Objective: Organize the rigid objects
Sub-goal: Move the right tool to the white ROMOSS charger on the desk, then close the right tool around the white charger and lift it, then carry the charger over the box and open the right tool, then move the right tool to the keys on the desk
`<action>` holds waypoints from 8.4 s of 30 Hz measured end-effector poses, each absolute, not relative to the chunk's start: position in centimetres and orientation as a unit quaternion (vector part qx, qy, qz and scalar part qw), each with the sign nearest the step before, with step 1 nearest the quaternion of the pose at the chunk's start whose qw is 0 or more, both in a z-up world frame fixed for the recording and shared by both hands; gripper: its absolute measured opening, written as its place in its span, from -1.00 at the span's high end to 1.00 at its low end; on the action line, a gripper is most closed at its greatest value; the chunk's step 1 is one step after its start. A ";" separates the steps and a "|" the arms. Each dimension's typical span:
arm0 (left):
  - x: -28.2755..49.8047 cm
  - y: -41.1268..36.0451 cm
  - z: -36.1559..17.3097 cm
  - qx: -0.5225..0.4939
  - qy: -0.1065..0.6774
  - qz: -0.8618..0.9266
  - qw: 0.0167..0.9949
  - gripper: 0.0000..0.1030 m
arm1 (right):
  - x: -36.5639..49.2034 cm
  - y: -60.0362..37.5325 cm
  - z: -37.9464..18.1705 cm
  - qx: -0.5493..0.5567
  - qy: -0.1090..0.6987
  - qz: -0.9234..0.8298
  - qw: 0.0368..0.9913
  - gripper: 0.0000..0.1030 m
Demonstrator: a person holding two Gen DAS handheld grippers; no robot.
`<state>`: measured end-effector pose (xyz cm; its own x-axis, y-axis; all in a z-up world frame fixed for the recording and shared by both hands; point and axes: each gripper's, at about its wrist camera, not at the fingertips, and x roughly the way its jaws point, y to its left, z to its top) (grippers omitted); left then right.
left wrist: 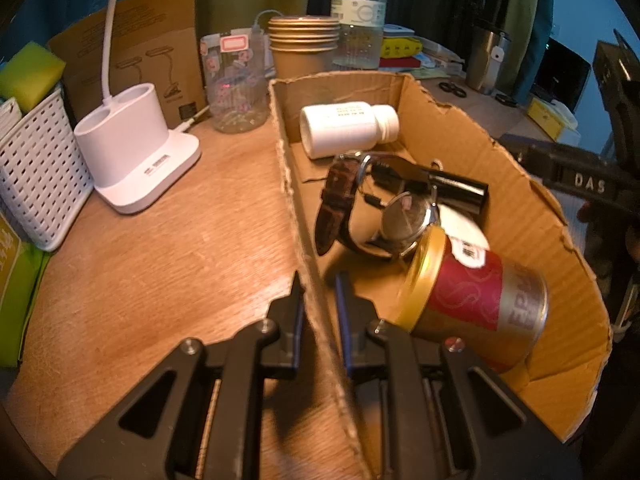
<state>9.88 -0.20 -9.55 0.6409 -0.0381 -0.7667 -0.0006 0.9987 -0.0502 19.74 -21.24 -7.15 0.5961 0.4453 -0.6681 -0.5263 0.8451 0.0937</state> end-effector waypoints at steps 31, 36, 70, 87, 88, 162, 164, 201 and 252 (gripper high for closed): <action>9.9 0.0 -10.0 -0.032 0.425 -0.013 0.905 0.70 | 21.7 -20.2 -9.2 -0.039 0.396 0.306 0.865 -0.11; 9.9 -0.1 -10.0 -0.031 0.424 -0.014 0.905 0.70 | 21.6 -19.4 -9.2 -0.050 0.398 0.319 0.859 0.01; 9.9 -0.2 -10.0 -0.030 0.424 -0.013 0.905 0.70 | 19.4 -20.9 -7.6 -0.086 0.371 0.272 0.884 -0.01; 9.9 -0.2 -10.1 -0.030 0.424 -0.013 0.905 0.69 | 19.7 -19.9 -9.7 -0.108 0.383 0.250 0.883 -0.01; 9.9 -0.2 -10.0 -0.030 0.424 -0.013 0.905 0.69 | 19.7 -20.1 -9.5 -0.105 0.381 0.249 0.884 -0.01; 9.9 -0.3 -10.1 -0.029 0.424 -0.012 0.905 0.69 | 13.0 -13.0 -5.2 -0.152 0.338 0.348 0.861 -0.03; 9.9 -0.3 -10.1 -0.029 0.424 -0.012 0.905 0.69 | 13.0 -13.1 -5.1 -0.153 0.337 0.349 0.861 -0.10; 9.9 -0.3 -10.1 -0.028 0.424 -0.011 0.905 0.69 | 14.0 -17.1 -3.1 -0.113 0.316 0.308 0.890 -0.14; 9.9 -0.4 -10.1 -0.028 0.424 -0.011 0.905 0.68 | 24.2 -18.8 -10.1 -0.130 0.411 0.294 0.853 -0.23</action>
<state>9.88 -0.42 -10.09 0.6408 -0.0445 -0.7664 -0.0035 0.9981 -0.0609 24.21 -18.80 -10.12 0.4901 0.3948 -0.7771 -0.6077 0.7939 0.0201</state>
